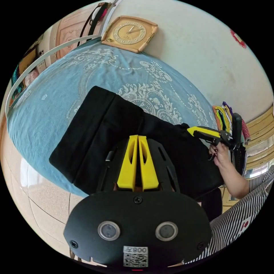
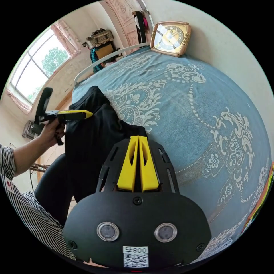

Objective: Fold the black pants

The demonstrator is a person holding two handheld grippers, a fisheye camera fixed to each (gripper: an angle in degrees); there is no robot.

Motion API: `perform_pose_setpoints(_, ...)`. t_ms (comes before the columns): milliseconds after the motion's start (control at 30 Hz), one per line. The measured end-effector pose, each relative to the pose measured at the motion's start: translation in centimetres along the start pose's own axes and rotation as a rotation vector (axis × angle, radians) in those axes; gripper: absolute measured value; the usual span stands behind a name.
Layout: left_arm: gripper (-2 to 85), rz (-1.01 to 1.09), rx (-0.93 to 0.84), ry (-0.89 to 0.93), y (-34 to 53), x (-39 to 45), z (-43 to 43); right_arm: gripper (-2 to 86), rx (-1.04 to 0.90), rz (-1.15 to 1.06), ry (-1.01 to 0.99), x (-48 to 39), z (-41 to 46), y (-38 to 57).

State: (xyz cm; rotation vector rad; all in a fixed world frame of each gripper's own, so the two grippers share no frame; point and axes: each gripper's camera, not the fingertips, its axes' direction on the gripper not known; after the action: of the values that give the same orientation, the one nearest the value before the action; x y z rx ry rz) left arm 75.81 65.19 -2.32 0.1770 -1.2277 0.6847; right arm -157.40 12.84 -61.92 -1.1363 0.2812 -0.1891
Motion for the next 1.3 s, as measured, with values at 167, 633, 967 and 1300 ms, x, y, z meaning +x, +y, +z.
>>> perform_pose_setpoints(167,0.1,-0.004,0.067,-0.122,1.3,1.9,-2.9,0.2,0.005,-0.003,0.041,-0.4,1.6,2.5)
perform_pose_setpoints(633,0.1,-0.114,0.034,-0.039,3.3,7.4,-7.3,0.1,0.013,0.167,0.026,0.3,-1.6,16.6)
perform_pose_setpoints(967,0.2,0.386,-0.313,-0.053,1.5,23.3,-2.1,0.1,-0.252,0.444,0.165,-0.8,0.6,37.6)
perform_pose_setpoints(1300,2.9,0.491,-0.382,0.132,-2.3,35.2,-4.0,1.0,0.002,0.709,0.087,0.6,0.0,51.8)
